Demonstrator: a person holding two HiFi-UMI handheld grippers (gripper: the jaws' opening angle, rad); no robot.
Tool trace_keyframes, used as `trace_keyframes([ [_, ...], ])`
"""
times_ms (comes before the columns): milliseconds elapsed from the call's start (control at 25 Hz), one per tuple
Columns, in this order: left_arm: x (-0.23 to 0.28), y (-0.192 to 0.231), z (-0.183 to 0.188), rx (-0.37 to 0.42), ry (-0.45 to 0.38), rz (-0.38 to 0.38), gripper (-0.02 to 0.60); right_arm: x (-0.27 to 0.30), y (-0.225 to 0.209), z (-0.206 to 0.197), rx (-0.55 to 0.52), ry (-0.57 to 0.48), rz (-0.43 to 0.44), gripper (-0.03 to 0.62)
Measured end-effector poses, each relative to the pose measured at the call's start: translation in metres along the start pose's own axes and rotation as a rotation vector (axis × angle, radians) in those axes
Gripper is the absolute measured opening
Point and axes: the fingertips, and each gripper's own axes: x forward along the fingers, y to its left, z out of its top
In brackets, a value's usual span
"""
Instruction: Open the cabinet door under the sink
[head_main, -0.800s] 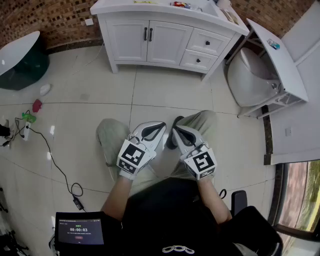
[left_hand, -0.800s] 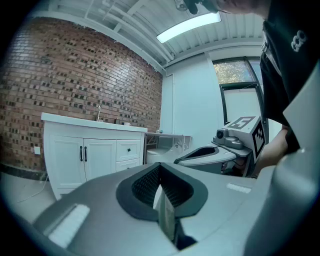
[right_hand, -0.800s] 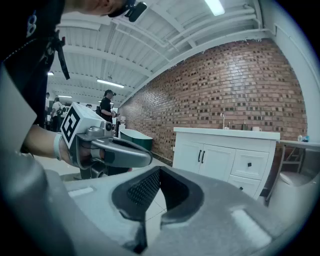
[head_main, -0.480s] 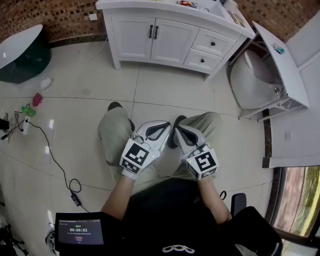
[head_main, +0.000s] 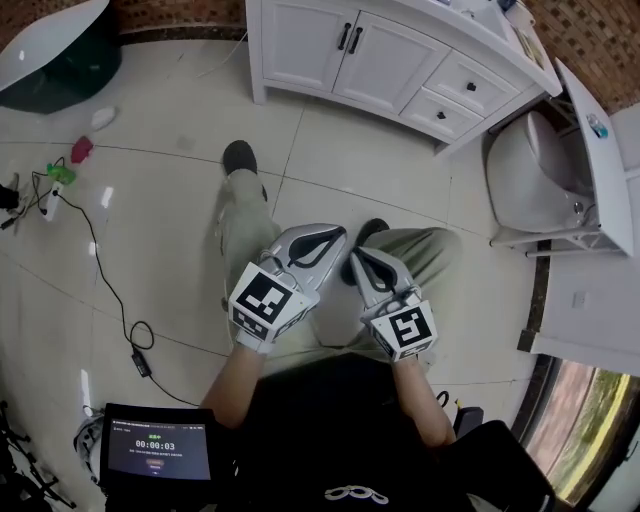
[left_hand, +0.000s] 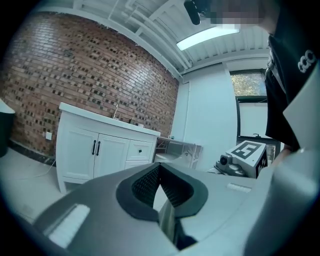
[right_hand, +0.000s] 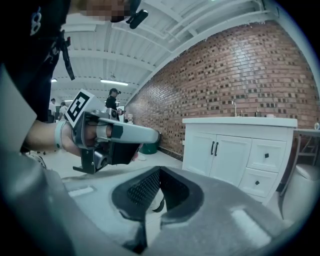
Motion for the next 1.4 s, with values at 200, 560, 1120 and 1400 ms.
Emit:
trace_keyframes([
  [200, 0.020, 0.008, 0.009, 0.024, 0.003, -0.034, 0.017, 0.006, -0.019, -0.011, 0.021, 0.018, -0.033, -0.009],
  [560, 0.072, 0.036, 0.011, 0.042, 0.053, -0.115, 0.016, 0.033, -0.071, 0.000, 0.052, 0.007, -0.106, -0.009],
  [1120, 0.101, 0.127, 0.029, 0.063, 0.071, -0.058, 0.017, 0.113, -0.117, 0.033, 0.028, -0.008, -0.066, -0.009],
  [1400, 0.117, 0.167, 0.046, 0.092, 0.059, -0.025, 0.017, 0.144, -0.134, 0.058, 0.000, -0.038, -0.044, -0.009],
])
